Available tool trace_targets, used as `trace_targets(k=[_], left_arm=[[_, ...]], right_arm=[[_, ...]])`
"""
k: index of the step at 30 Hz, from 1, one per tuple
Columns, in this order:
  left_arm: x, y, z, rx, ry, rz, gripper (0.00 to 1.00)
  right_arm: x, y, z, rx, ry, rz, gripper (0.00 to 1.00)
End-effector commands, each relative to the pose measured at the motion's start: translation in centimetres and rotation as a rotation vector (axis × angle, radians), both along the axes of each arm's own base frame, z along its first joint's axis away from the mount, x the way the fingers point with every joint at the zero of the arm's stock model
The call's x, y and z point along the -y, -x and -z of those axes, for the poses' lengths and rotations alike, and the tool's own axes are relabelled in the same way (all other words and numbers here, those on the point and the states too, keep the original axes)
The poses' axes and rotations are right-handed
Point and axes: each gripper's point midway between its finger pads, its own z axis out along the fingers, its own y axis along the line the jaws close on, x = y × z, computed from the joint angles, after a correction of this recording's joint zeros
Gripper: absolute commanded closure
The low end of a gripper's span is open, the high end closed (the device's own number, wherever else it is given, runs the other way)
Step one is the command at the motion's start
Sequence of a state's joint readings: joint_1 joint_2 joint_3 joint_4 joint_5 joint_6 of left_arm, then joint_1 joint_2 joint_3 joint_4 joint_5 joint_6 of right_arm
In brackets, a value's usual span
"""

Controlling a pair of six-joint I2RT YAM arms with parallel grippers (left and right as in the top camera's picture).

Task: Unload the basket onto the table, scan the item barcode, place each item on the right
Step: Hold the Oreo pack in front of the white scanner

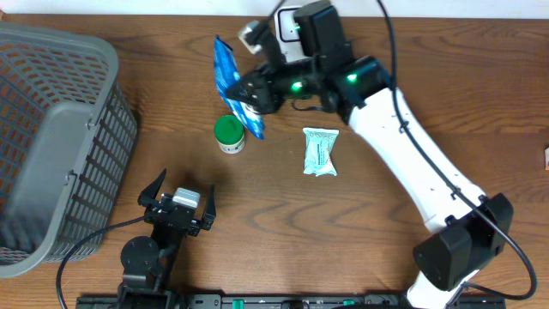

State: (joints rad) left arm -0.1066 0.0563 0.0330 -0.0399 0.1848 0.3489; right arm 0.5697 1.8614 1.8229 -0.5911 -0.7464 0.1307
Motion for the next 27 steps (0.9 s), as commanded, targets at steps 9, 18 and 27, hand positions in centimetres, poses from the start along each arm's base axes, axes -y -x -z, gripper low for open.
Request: trace_targets(k=[9,18,27], left_arm=[[0.1,0.1,1.7,-0.035,-0.018,0.011,0.02],[0.1,0.1,1.7,-0.035,-0.018,0.011,0.02],[0.1,0.1,1.7,-0.035,-0.018,0.011,0.02]], right_arm=[[4.6,-11.3,-1.3,0.826,0.531,0.361,0.99],[7.8,-20.6,0.2,0.993,0.518,0.556,0.99],[8.8,-26.1,5.0,1.071,0.482,0.652,0.99]])
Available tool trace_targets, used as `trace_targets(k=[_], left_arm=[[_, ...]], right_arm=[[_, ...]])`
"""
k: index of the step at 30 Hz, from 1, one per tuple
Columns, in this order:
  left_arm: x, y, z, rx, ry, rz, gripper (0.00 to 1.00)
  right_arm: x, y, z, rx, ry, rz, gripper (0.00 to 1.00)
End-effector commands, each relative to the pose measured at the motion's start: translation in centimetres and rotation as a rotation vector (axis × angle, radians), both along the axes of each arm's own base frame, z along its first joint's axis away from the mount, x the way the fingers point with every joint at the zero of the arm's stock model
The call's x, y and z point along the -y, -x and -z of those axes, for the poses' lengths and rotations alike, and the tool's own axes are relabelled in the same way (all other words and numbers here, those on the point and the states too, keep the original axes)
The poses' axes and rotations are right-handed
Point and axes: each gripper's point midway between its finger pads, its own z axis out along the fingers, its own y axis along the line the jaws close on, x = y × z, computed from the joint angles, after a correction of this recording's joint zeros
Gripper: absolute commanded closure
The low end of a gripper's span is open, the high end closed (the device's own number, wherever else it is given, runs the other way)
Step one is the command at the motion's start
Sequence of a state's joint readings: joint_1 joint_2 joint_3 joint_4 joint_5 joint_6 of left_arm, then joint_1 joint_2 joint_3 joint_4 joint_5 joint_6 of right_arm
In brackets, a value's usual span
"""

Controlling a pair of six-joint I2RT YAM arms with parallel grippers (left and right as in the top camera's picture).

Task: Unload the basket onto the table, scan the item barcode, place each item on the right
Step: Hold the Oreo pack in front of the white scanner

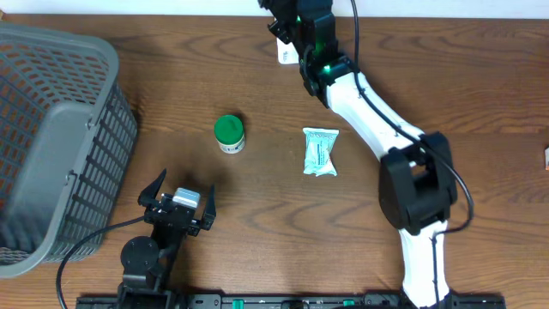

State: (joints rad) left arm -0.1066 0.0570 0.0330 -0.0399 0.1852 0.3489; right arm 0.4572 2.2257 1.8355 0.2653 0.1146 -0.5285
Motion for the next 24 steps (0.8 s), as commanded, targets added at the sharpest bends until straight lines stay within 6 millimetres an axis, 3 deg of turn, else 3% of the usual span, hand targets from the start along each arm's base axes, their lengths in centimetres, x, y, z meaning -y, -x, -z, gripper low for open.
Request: trace_targets(k=[1,4,12,15,24], left_arm=[[0.1,0.1,1.6,-0.034,-0.018,0.011,0.03],[0.1,0.1,1.6,-0.034,-0.018,0.011,0.02],[0.1,0.1,1.6,-0.034,-0.018,0.011,0.02],[0.1,0.1,1.6,-0.034,-0.018,0.011,0.02],[0.1,0.1,1.6,-0.034,-0.018,0.011,0.02]], right_arm=[[-0.4,-1.5,1.3,0.028,0.023,0.006,0.99],[-1.1,-3.1,3.9,0.017,0.056,0.004,0.99],[-1.4,-7.1,7.5,0.008,0.134,0.052,0.99],[-1.5,-7.5,8.7,-0.006,0.181,0.050,0.99],[-0.9,-7.6,9.7,-0.008,0.287,0.064,0.99]])
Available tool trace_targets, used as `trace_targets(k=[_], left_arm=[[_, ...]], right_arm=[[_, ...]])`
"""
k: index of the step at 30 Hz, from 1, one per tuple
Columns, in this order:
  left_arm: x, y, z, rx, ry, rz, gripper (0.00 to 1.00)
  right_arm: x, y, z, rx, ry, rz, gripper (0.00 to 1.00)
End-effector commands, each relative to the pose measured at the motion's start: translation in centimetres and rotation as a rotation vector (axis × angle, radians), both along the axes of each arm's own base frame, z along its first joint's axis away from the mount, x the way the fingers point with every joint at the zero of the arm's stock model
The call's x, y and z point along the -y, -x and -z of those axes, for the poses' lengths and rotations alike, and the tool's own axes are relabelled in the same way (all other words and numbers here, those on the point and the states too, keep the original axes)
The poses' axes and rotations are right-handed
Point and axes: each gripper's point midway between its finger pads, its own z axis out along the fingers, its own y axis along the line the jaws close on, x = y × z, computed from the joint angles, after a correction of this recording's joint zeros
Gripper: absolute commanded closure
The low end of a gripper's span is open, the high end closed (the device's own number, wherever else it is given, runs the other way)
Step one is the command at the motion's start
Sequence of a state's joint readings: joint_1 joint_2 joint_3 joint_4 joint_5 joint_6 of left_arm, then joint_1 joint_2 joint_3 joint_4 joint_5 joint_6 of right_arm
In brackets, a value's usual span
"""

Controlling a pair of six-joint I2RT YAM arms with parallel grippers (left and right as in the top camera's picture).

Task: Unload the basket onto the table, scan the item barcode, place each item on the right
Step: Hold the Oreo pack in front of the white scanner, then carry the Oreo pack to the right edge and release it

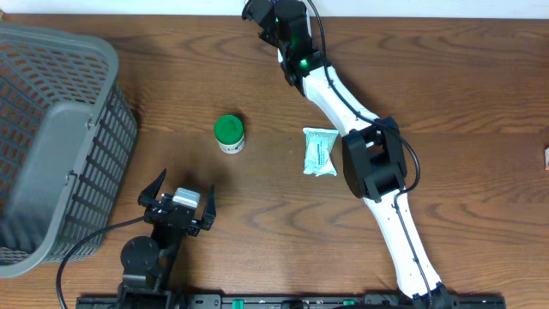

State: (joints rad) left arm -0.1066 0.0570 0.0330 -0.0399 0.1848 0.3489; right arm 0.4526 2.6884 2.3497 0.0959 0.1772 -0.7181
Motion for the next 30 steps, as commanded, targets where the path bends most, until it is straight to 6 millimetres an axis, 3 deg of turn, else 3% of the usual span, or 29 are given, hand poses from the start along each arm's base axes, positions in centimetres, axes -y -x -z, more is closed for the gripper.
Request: trace_targets(k=[1,11,16,22,25,30], left_arm=[[0.1,0.1,1.6,-0.034,-0.018,0.011,0.02],[0.1,0.1,1.6,-0.034,-0.018,0.011,0.02],[0.1,0.1,1.6,-0.034,-0.018,0.011,0.02],[0.1,0.1,1.6,-0.034,-0.018,0.011,0.02],[0.1,0.1,1.6,-0.034,-0.018,0.011,0.02],[0.1,0.1,1.6,-0.034,-0.018,0.011,0.02]], right_arm=[[1.2,-0.7,-1.0,0.042,0.069,0.034,0.99],[3.1,-1.1,1.0,0.016,0.185,0.077,0.99],[5.0,-1.3,0.5,0.028,0.266,0.169,0.99],[7.7,0.4,-3.7,-0.053,0.285,0.247,0.99],[11.2,2.8,-7.9,-0.137,0.223,0.344,0.99],[16.2,8.4,-12.3,-0.305,0.125,0.458,0.99]])
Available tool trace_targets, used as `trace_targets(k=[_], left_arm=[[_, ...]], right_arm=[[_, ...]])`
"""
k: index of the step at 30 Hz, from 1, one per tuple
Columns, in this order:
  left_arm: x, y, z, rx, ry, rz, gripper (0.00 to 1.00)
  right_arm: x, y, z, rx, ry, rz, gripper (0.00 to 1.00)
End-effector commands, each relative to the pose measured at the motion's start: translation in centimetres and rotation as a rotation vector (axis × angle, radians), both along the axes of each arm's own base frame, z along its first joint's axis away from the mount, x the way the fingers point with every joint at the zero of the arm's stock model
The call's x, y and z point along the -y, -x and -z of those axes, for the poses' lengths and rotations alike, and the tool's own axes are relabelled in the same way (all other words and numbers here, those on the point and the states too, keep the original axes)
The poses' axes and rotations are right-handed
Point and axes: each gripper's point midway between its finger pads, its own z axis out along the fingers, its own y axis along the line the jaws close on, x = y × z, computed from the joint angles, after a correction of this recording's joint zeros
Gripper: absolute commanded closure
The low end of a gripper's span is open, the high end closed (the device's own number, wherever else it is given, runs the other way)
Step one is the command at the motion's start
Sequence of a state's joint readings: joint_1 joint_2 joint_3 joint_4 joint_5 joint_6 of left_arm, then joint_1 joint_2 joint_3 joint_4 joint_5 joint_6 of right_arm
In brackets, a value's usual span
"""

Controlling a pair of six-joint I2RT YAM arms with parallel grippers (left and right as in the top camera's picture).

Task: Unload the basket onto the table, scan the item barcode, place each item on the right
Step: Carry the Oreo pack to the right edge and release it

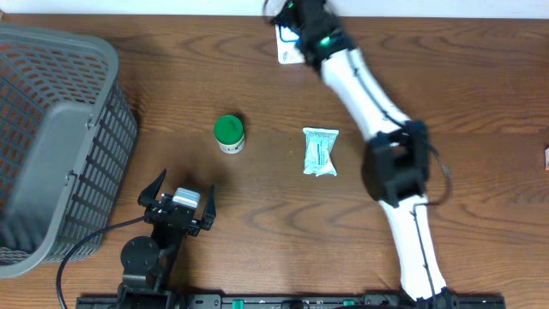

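My right arm [360, 81] reaches to the far edge of the table in the overhead view. Its gripper [283, 10] sits at the top border, and its fingers are too dark and cut off to read. No item shows in it. The white barcode scanner [288, 45] lies just below the wrist. A green-lidded jar [229, 133] and a pale green wipes pack [320, 152] rest mid-table. My left gripper [177, 199] stands open near the front edge, holding nothing.
A large grey mesh basket [81, 103] fills the left side. The right arm's elbow [396, 165] hangs over the table to the right of the wipes pack. A small object [545, 156] peeks in at the right border.
The right arm's wrist and elbow have shifted a little to the right, uncovering the white scanner. The jar, the wipes pack and the left gripper have not moved.
At first my right gripper held a blue packet beside the green-lidded jar, in front of the scanner. Then the wrist was at the table's far edge and the packet was out of view. It has stayed there, shifting left, then right.
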State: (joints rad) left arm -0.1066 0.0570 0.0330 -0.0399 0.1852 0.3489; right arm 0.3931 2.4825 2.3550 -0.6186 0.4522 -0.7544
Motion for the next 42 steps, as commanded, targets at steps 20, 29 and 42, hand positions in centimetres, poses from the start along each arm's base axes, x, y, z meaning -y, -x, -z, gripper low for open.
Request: trace_targets(k=[20,29,42], left_arm=[[0.1,0.1,1.6,-0.034,-0.018,0.011,0.02],[0.1,0.1,1.6,-0.034,-0.018,0.011,0.02],[0.1,0.1,1.6,-0.034,-0.018,0.011,0.02]], right_arm=[[40.5,20.4,-5.6,-0.034,-0.436,1.390,0.99],[47.8,26.4,5.2,-0.064,-0.467,1.621,0.99],[50.9,26.3,5.9,0.032,-0.595,1.637,0.05]])
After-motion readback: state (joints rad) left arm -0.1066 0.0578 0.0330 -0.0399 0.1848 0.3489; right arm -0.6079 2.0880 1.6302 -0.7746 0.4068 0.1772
